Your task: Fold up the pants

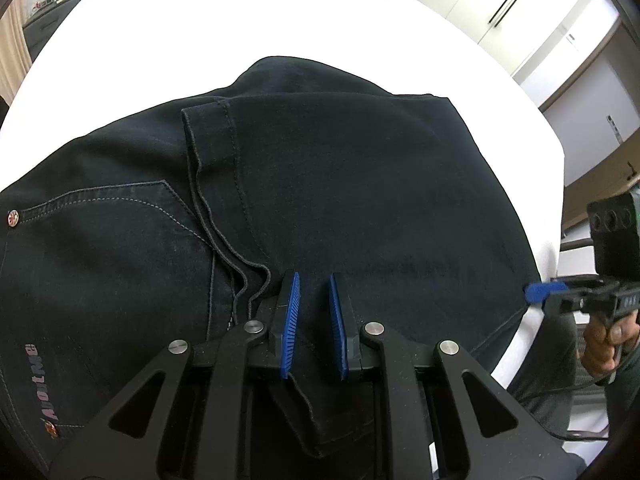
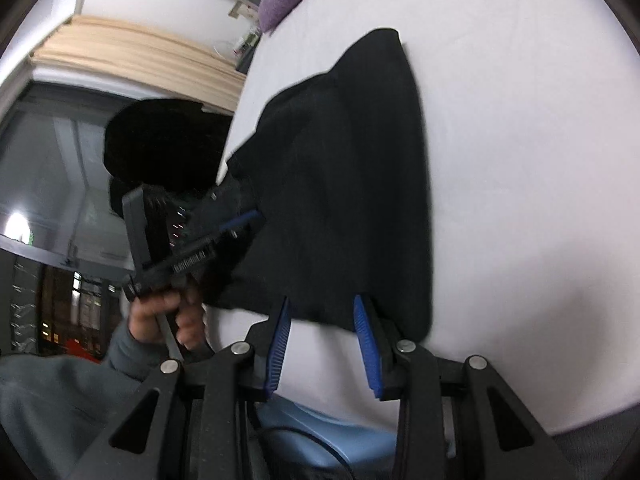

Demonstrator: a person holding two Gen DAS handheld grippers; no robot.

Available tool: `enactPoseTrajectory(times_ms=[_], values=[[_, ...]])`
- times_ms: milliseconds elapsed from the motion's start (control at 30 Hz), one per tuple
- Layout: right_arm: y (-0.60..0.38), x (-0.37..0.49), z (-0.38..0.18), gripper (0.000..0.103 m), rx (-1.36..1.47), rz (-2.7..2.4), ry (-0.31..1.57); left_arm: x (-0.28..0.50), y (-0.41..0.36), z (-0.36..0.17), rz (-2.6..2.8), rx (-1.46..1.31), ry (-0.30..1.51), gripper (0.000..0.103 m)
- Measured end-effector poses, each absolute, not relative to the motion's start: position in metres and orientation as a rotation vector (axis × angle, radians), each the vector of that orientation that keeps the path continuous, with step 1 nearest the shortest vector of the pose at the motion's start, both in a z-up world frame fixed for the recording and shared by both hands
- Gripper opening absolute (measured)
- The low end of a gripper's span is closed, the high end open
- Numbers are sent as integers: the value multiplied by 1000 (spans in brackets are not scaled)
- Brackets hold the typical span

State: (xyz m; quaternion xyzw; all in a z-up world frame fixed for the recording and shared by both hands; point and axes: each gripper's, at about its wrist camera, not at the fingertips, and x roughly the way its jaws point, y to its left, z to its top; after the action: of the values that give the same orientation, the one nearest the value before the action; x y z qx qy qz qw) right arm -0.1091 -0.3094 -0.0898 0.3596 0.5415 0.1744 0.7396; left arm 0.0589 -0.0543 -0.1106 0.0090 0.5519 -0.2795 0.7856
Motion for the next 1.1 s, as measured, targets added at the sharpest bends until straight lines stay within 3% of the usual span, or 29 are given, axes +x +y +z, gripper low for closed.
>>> enactPoseTrajectory(times_ms=[133, 300, 467, 533, 600, 867, 933, 967, 1000, 1033, 1100], values=[[-308, -112, -63, 38, 678, 345, 1199, 59, -48, -104, -610, 11, 1185, 15], [-309, -83, -23, 39, 682, 412, 1039, 58, -46, -101, -612, 13, 1181, 15], [-302, -34, -43, 47, 717, 406, 1057, 58, -46, -100, -611, 12, 1179, 15], [-301, -21, -70, 57, 735, 329, 1139, 57, -47, -99, -610, 19, 1175, 15], [-303, -15, -101, 54, 762, 219, 1217, 55, -49, -97, -603, 42, 1169, 15], [-276, -15, -81, 81, 543, 158, 1164, 33, -40, -63, -507, 95, 1140, 17], [-271, -12, -79, 91, 509, 147, 1170, 25, -20, -53, -480, 50, 1137, 26], [-269, -11, -79, 92, 496, 142, 1172, 20, -4, -48, -467, 9, 1132, 52], [-268, -10, -78, 95, 483, 137, 1174, 12, 16, -43, -444, -42, 1115, 91], [-268, -9, -77, 98, 472, 133, 1175, 7, 31, -39, -419, -79, 1095, 102], [-268, -8, -76, 99, 447, 123, 1171, -6, 72, -34, -339, -167, 1056, 103]])
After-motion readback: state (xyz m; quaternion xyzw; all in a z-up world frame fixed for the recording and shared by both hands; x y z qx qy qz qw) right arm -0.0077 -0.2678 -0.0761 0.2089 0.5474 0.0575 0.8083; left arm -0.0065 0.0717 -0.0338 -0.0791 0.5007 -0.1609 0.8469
